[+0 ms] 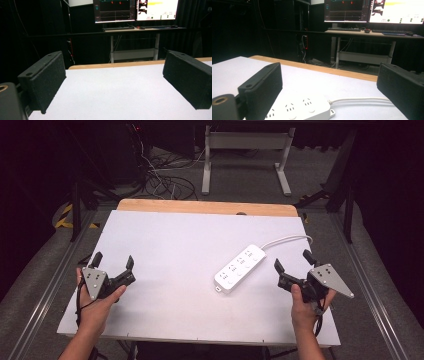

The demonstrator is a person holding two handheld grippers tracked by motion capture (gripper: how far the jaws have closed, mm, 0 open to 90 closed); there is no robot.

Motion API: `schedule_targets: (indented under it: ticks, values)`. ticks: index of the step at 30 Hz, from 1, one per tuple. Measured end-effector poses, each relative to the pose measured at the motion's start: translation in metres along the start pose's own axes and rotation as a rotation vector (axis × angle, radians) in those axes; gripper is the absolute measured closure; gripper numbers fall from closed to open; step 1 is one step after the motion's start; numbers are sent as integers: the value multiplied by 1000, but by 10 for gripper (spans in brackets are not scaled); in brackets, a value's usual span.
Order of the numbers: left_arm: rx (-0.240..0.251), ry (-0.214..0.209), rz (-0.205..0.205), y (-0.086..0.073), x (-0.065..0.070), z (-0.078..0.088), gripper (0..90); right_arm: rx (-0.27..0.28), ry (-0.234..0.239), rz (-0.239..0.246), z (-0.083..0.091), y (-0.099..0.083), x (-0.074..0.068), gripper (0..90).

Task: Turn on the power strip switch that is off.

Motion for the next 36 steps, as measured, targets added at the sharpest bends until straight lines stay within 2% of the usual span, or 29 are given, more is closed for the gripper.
schedule_targets:
  ticks: [5, 8, 13, 21, 36]
  values:
    - [3, 3, 4, 0, -1, 0, 50, 0, 17, 1, -1, 0, -3, 53]
    - [-5, -3, -29, -1, 0, 0, 46, -9, 27, 8, -1, -1, -5, 48]
    - [1, -4, -23, 0, 0, 0, 35, -14, 34, 20, -2, -2, -8, 47]
    - [-2, -5, -19, 0, 0, 0, 30, -16, 33, 12, -2, -2, -6, 18]
    - [-8, -10, -8, -1, 1, 0, 38, -41, 32, 11, -4, -5, -5, 25]
Point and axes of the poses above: each handheld gripper's, and its own axes: z roughly backward along the jaws, y roughly out of its top, x roughly to its right, the point moved 10 cm from there along -z, roughly forward along the jaws
